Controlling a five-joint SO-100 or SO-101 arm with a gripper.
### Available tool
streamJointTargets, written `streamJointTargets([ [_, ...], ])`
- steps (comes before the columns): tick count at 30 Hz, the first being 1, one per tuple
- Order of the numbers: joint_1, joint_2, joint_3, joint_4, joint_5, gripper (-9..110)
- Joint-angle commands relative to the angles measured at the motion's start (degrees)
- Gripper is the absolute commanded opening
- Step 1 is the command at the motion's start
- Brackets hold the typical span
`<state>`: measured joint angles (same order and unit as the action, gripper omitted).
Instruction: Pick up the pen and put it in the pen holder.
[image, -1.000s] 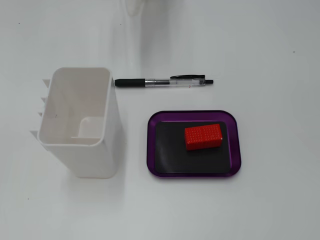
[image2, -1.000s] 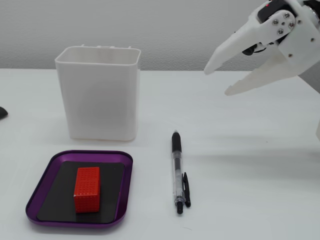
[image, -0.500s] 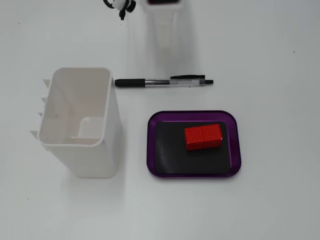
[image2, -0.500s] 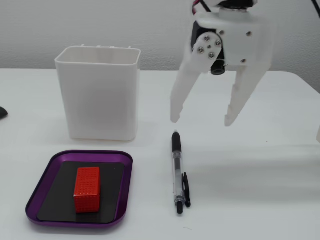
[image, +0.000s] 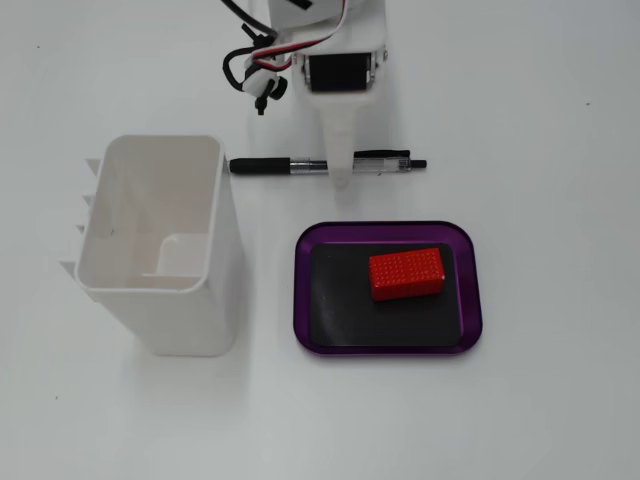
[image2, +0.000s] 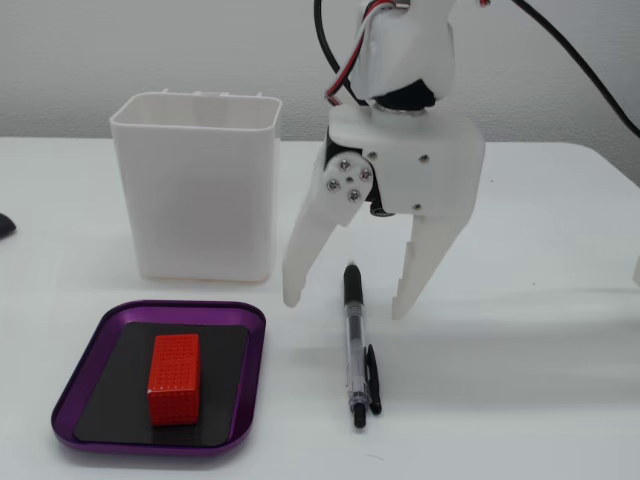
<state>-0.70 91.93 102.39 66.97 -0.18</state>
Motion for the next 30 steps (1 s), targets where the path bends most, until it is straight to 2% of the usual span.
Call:
streamJointTargets([
  [1, 0.4, 0.4, 3.0, -4.0, -0.2, 25],
  [15, 0.4, 0.3, 8.9, -9.1, -2.4, 14],
  [22, 0.4, 0.3, 9.1, -10.5, -2.5, -1],
  [28, -0.6, 1.5, 9.1, -9.0, -4.3, -1],
  [30, -0.5, 3.8, 8.3, -4.8, -4.3, -1],
])
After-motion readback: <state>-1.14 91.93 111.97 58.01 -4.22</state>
